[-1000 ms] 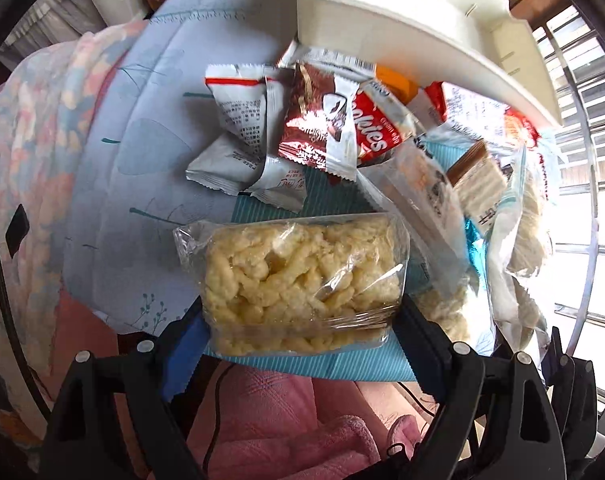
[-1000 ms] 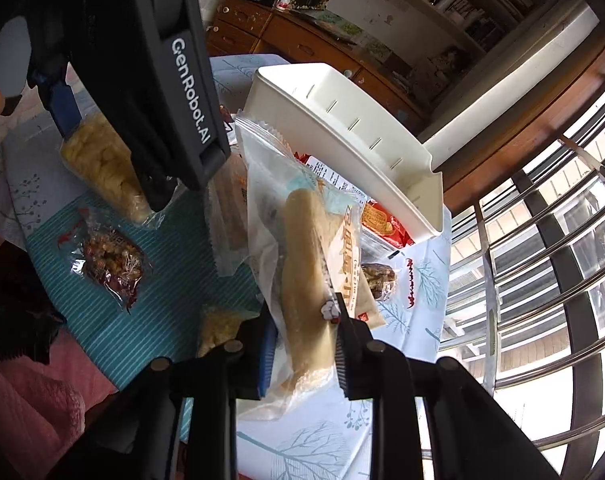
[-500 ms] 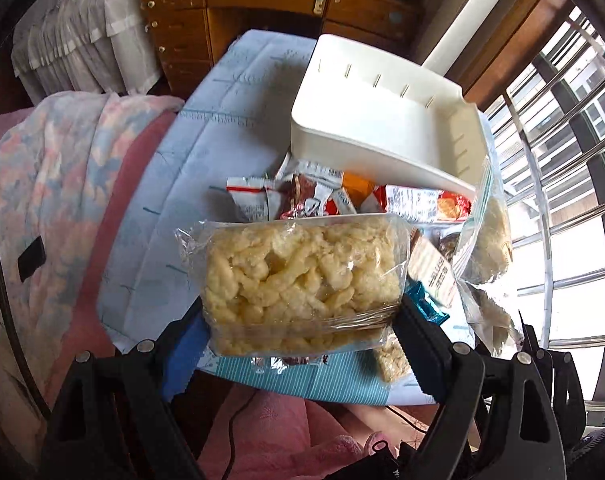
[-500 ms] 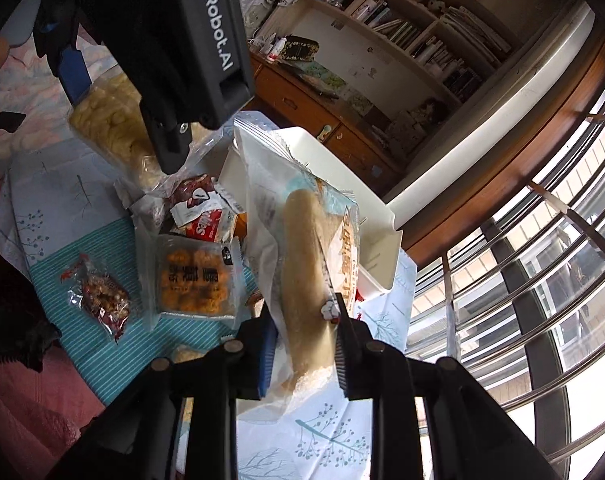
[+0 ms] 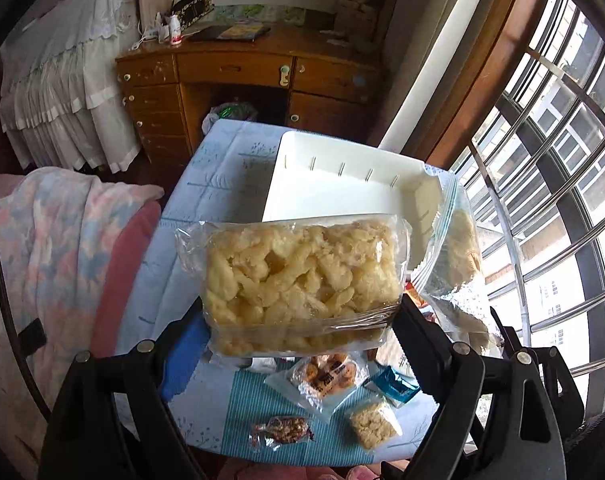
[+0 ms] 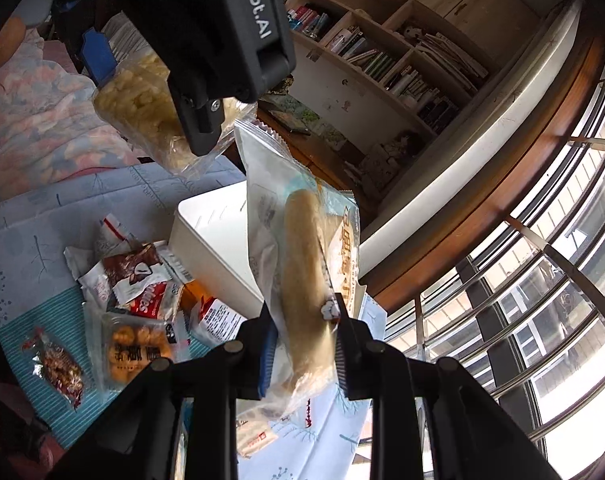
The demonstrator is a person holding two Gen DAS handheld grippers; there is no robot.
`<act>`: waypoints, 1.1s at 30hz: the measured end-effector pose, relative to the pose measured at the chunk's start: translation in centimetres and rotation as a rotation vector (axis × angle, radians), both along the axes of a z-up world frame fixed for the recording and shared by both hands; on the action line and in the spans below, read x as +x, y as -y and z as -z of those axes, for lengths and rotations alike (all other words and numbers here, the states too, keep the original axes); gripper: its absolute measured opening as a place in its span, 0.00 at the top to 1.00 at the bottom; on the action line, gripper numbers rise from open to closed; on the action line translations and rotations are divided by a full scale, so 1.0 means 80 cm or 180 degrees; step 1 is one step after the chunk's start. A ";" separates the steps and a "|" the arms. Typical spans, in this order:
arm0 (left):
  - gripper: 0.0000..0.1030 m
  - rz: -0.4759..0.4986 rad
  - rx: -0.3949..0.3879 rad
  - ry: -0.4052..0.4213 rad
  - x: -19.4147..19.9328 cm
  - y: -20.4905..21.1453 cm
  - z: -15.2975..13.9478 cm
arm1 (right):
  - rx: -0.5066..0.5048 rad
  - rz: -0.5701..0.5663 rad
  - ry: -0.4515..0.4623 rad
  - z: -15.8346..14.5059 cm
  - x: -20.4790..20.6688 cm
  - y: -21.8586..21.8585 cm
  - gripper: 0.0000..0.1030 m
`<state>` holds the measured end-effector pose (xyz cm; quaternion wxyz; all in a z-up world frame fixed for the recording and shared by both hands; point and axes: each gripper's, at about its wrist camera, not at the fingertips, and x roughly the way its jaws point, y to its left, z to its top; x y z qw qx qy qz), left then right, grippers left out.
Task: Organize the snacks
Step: 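Carry both bags into the white tray and open both grippers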
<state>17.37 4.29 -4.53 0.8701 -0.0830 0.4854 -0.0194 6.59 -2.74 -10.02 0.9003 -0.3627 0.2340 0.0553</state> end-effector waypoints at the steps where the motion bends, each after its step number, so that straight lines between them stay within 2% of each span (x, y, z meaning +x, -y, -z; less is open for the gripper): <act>1: 0.16 0.0028 -0.0013 0.0038 0.007 0.001 -0.002 | 0.0008 0.0012 0.0010 -0.003 0.007 -0.001 0.76; 9: 0.16 0.0312 -0.0054 0.0411 0.063 0.012 -0.002 | 0.0077 0.0161 0.0108 -0.014 0.066 -0.001 0.76; 12: 0.16 0.0468 -0.0062 0.0618 0.077 0.018 0.006 | 0.0130 0.0231 0.0116 -0.015 0.088 0.003 0.76; 16: 0.16 0.0567 -0.0097 0.0717 0.101 0.018 0.022 | 0.0183 0.0332 0.0087 -0.010 0.114 0.008 0.76; 22: 0.15 0.0662 -0.0131 0.0593 0.144 0.020 0.051 | 0.0328 0.0488 -0.0099 0.006 0.156 0.019 0.76; 28: 0.14 0.0701 -0.0198 0.0386 0.180 0.022 0.075 | 0.0691 0.0562 -0.0380 0.016 0.192 0.032 0.75; 30: 0.11 0.0707 -0.0256 0.0324 0.188 0.021 0.081 | 0.0826 0.0617 -0.0471 0.020 0.201 0.036 0.74; 33: 0.06 0.0675 -0.0225 0.0303 0.192 0.023 0.085 | 0.1009 0.0709 -0.0569 0.023 0.209 0.042 0.59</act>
